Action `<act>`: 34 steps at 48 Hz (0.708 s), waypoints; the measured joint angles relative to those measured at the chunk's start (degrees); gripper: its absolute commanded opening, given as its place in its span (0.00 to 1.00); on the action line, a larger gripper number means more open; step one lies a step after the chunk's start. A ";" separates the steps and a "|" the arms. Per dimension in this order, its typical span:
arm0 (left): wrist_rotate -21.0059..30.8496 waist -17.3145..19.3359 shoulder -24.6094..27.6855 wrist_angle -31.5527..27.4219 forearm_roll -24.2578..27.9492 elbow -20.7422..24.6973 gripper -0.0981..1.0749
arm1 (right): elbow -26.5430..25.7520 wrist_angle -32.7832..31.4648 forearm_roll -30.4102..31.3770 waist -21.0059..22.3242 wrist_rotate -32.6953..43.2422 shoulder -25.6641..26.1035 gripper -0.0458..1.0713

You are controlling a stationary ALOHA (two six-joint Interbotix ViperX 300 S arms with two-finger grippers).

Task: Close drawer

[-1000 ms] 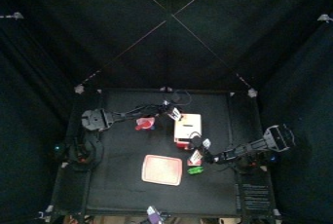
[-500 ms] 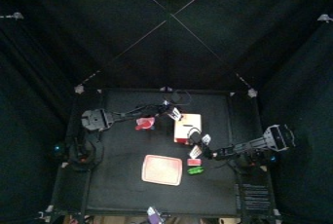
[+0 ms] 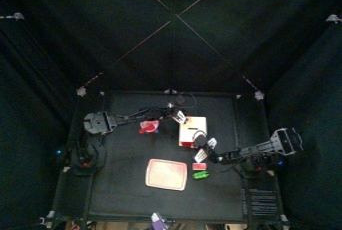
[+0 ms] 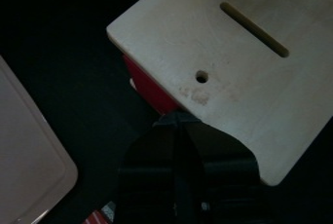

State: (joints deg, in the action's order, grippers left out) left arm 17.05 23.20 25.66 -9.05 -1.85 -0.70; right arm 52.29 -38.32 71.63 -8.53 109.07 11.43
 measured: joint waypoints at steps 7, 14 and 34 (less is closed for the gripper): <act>0.00 0.09 -0.88 1.23 0.00 -0.09 0.23 | -0.26 0.18 0.09 -0.18 0.00 0.09 0.30; -0.35 0.18 -3.43 5.01 1.05 -1.05 0.23 | -0.53 0.09 0.62 -1.23 -0.09 0.62 0.30; -0.35 0.00 -13.97 15.03 4.66 -11.60 0.23 | -1.05 0.00 2.72 -4.57 -0.09 2.29 0.30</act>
State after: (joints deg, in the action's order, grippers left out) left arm 16.70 23.20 11.69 5.98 2.81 -12.30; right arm 51.24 -38.32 74.36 -13.10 108.98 13.71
